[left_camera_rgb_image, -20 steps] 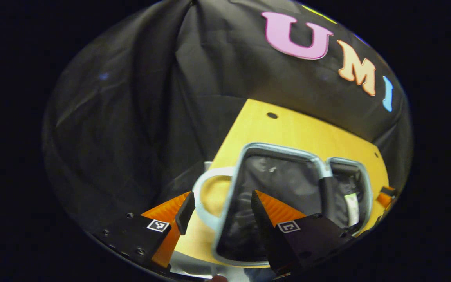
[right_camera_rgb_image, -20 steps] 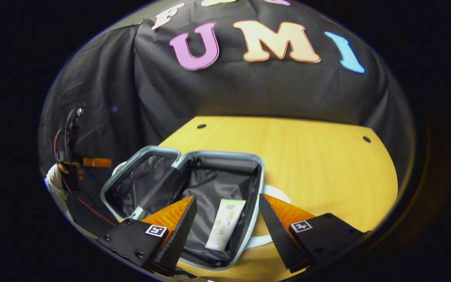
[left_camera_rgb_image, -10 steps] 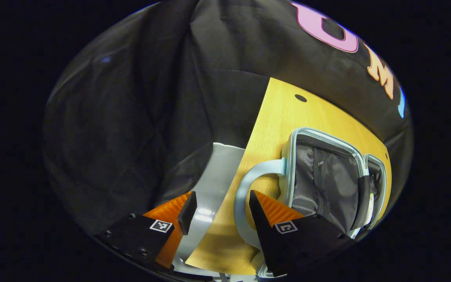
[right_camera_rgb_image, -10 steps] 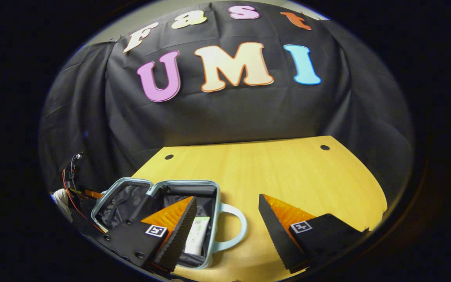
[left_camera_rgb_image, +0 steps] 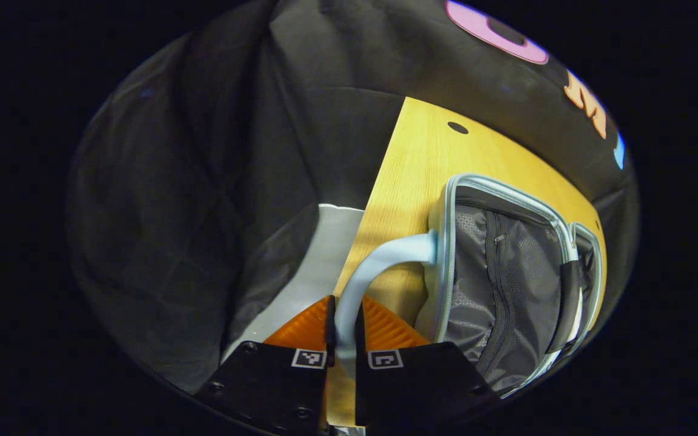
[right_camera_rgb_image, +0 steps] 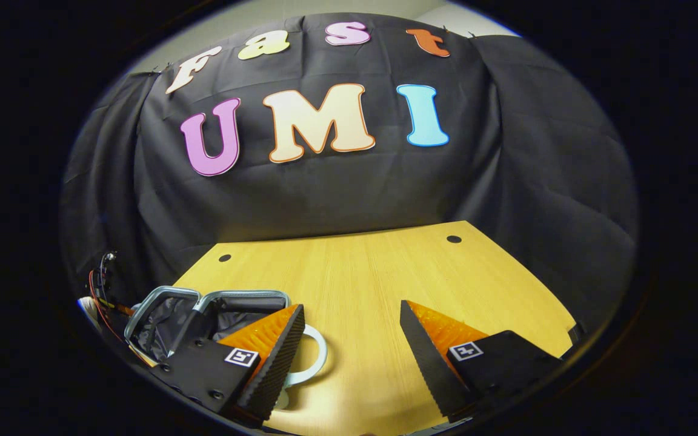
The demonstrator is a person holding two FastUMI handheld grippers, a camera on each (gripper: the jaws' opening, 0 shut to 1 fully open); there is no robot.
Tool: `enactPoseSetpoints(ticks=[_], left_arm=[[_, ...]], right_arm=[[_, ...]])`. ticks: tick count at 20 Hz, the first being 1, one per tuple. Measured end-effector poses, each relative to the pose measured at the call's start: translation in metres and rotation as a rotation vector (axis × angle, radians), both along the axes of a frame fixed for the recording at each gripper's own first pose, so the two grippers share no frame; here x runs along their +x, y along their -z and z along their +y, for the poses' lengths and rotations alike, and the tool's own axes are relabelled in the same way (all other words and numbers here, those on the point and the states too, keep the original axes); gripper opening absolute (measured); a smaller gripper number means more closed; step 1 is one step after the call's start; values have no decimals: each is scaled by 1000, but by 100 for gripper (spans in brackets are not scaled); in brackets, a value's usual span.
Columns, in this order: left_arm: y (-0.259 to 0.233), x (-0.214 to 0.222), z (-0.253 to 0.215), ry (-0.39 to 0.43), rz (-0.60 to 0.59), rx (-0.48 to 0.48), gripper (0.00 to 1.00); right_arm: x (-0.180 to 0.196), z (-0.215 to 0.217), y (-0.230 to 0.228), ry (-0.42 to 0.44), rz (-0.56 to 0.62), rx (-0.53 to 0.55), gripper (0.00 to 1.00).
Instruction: First open the suitcase, pack the skin care products into it, and then close the suitcase.
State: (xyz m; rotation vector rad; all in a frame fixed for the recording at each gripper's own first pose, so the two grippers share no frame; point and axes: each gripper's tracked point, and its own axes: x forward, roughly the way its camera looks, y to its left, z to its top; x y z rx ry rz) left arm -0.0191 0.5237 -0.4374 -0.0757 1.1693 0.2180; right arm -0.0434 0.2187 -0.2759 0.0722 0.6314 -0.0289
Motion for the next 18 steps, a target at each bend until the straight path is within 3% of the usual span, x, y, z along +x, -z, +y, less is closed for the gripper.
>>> enactPoseSetpoints(ticks=[3,9,13,18], left_arm=[[-24,3,-5,12,3,41,5],[-102,18,-33,-5,-92,53,4],[-170,36,-77,63,-205,93,4],[-232,55,-175,196,-318,85,2]], right_arm=[[4,-5,-2,-7,-13,15,98],[13,-20,-23,-53,-102,-7,98],[10,-40,-53,-83,-203,-45,98],[-5,-59,-56,-136,-199,-39,98]])
